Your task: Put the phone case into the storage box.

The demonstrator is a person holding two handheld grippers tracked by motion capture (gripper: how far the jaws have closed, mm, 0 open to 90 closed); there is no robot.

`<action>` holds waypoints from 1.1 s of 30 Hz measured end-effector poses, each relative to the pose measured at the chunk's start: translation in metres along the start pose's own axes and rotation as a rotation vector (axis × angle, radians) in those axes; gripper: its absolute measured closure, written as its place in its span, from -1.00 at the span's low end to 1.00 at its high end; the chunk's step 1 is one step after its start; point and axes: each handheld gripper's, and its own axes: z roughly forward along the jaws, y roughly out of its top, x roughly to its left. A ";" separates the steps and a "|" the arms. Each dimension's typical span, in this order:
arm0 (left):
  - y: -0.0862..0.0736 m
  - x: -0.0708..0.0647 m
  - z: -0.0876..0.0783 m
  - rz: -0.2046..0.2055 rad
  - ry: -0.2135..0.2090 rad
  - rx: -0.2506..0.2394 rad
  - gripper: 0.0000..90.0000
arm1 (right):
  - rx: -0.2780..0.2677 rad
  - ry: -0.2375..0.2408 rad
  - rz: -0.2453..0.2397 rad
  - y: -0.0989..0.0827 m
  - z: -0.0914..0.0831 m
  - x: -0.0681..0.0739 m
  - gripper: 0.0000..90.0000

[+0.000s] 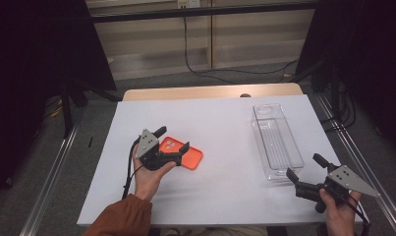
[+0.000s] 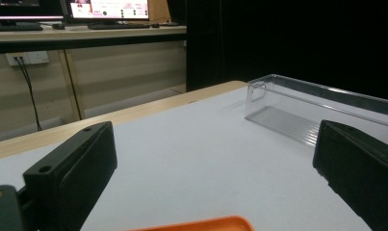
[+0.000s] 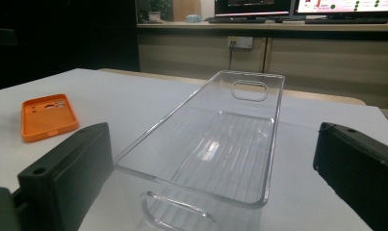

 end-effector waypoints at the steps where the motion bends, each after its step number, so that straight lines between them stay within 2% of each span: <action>1: 0.000 0.000 0.001 0.002 0.000 0.002 -0.96 | 0.000 0.000 0.000 0.000 0.000 0.000 -1.00; 7: 0.003 0.004 0.012 -0.002 0.010 0.006 -0.96 | 0.005 -0.001 0.000 0.000 0.001 0.000 -1.00; 10: 0.005 0.006 0.019 -0.006 0.012 -0.009 -0.96 | 0.003 -0.001 0.000 0.000 0.001 0.000 -1.00; 16: 0.006 0.008 0.029 0.012 0.018 0.012 -0.94 | 0.003 0.001 0.005 0.000 0.001 0.000 -1.00; 18: 0.007 0.010 0.032 0.000 0.017 0.013 -0.94 | 0.003 0.002 0.002 0.000 0.000 0.000 -1.00; 23: 0.004 0.014 0.034 0.003 0.007 0.030 -0.79 | 0.003 0.003 0.004 -0.001 0.001 0.000 -1.00; 25: 0.002 0.014 0.035 -0.011 -0.016 0.051 -0.71 | 0.003 0.004 0.005 -0.001 0.001 0.000 -1.00; 27: 0.002 0.015 0.035 -0.027 -0.019 0.065 -0.61 | 0.004 0.002 0.002 -0.001 0.001 0.000 -1.00; 28: 0.001 0.015 0.035 -0.032 -0.017 0.066 -0.61 | 0.004 0.002 0.002 -0.001 0.001 0.000 -1.00; 29: 0.002 0.014 0.036 -0.039 -0.019 0.061 -0.53 | 0.000 0.004 0.004 0.000 0.000 0.000 -1.00; 33: 0.004 0.013 0.035 -0.070 -0.047 0.035 -0.40 | 0.001 0.007 0.002 0.000 0.000 0.000 -1.00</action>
